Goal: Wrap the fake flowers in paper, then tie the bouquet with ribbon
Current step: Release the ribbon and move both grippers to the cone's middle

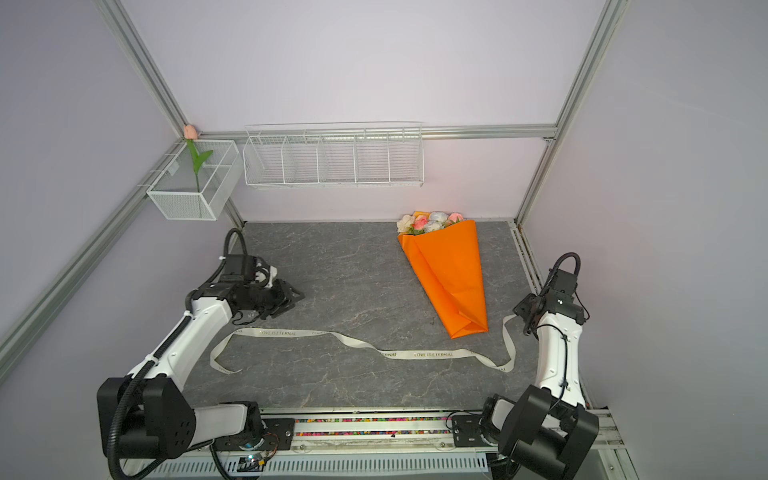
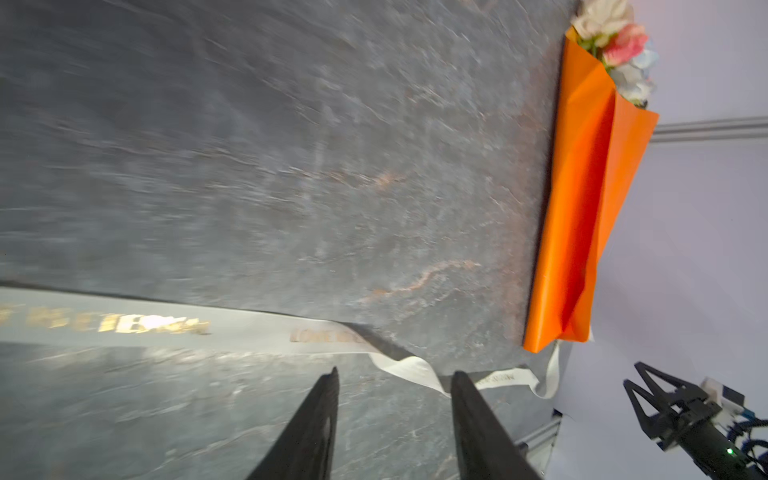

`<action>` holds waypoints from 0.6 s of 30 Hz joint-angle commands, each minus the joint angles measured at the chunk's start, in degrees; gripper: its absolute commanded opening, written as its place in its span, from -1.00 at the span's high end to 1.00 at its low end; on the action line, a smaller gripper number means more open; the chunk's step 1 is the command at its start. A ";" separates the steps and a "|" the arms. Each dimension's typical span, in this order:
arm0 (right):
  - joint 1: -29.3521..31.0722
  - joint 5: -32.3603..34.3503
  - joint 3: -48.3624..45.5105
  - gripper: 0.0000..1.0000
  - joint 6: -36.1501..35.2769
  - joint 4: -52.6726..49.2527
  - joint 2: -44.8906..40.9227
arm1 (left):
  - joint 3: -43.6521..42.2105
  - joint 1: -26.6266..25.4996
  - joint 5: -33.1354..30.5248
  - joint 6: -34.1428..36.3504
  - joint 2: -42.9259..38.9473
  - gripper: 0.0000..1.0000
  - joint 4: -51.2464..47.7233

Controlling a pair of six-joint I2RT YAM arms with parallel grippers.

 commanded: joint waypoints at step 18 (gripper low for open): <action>15.29 -4.58 1.95 -0.82 -6.30 14.16 3.39 | 15.40 -27.78 -19.06 -13.31 25.02 -0.46 28.91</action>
